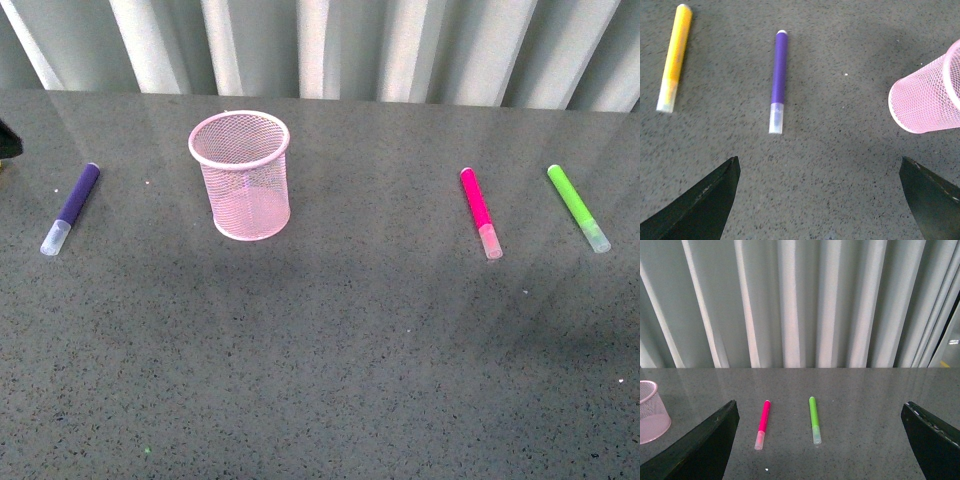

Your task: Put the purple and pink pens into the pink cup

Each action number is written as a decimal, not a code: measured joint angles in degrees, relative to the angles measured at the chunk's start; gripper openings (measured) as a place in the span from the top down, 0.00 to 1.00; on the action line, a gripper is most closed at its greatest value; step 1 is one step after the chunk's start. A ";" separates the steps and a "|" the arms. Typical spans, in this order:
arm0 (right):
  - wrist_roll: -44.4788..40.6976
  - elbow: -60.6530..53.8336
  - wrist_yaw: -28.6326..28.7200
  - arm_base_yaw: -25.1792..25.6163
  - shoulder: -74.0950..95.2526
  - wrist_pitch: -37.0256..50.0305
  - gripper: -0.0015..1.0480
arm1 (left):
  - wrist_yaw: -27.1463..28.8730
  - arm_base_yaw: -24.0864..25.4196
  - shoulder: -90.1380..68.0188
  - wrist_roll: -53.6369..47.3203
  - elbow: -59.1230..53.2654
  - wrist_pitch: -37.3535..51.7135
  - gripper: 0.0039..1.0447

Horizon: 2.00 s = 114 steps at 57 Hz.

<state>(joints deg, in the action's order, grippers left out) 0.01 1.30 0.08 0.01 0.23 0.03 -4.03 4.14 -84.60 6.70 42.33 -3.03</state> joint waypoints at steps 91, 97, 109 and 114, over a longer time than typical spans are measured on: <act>0.00 0.00 -0.02 0.00 0.00 0.00 0.07 | 3.61 0.92 -47.19 -15.87 47.89 -18.34 0.06; 0.00 0.00 -0.02 0.00 0.00 0.00 0.07 | 3.67 0.96 -48.28 -15.85 48.96 -18.51 0.06; 0.00 0.00 -0.02 0.00 0.00 0.00 0.07 | 4.15 1.14 -50.49 -15.80 50.88 -19.41 0.06; 0.00 0.00 -0.02 0.00 0.00 0.00 0.07 | 4.39 1.29 -51.25 -15.87 52.06 -20.02 0.06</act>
<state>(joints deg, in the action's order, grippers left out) 0.01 1.30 0.05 0.01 0.23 0.03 0.36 5.43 -135.85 -9.17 94.39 -23.05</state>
